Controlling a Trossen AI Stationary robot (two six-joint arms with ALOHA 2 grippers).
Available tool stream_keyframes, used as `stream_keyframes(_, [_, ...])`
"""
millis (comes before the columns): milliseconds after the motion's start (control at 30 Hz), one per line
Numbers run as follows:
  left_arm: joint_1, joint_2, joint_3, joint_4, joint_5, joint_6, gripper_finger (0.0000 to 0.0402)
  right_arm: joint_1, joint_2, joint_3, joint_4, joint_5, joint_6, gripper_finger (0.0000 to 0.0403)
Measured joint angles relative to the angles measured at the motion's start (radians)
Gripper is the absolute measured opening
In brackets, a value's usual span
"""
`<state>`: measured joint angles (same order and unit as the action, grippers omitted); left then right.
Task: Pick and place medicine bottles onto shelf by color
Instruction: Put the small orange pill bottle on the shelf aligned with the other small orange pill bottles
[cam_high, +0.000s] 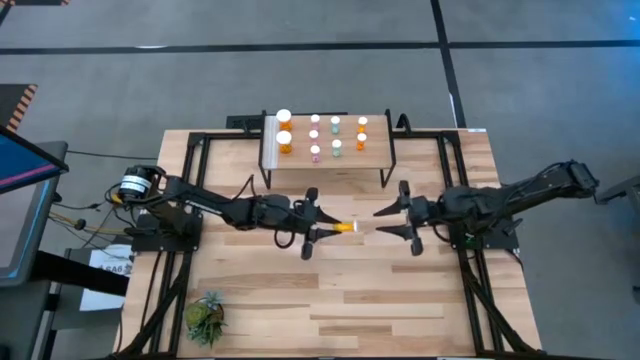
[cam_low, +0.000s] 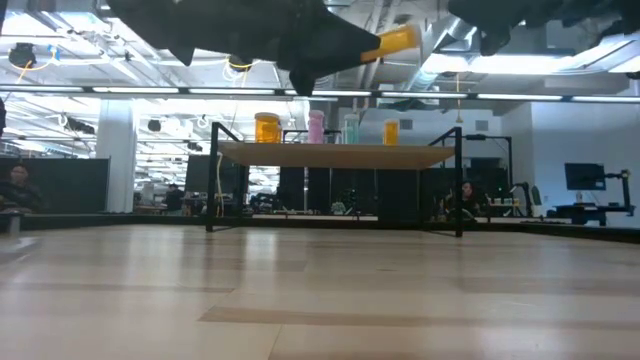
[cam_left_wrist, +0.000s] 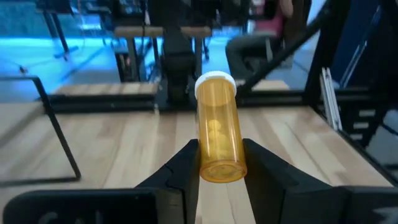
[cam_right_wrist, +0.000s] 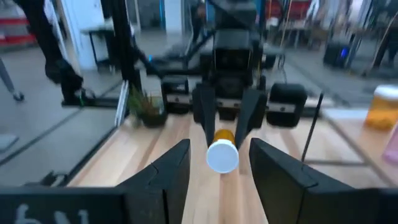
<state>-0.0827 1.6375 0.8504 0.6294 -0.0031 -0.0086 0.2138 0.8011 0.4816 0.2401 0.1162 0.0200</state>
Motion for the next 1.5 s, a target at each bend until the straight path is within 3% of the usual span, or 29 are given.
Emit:
stream_keyframes(200, [0.002, 0.0, -0.019, 0.095, -0.001, -0.002, 0.0089, 0.0, -0.038, -0.099, 0.171, 0.0, -0.032, 0.0187])
stream_keyframes(567, [0.0, 0.0, -0.02, 0.111, -0.002, -0.021, 0.0089, -0.01, -0.025, -0.101, 0.181, -0.001, -0.048, 0.0187])
stream_keyframes(967, [0.0, 0.001, -0.02, 0.106, -0.003, -0.031, 0.0089, -0.033, 0.084, -0.101, 0.249, -0.002, -0.048, 0.0187])
stream_keyframes(1500, [0.0, 0.001, -0.02, 0.104, -0.004, -0.04, 0.0089, -0.033, 0.088, -0.101, 0.263, -0.003, -0.048, 0.0187])
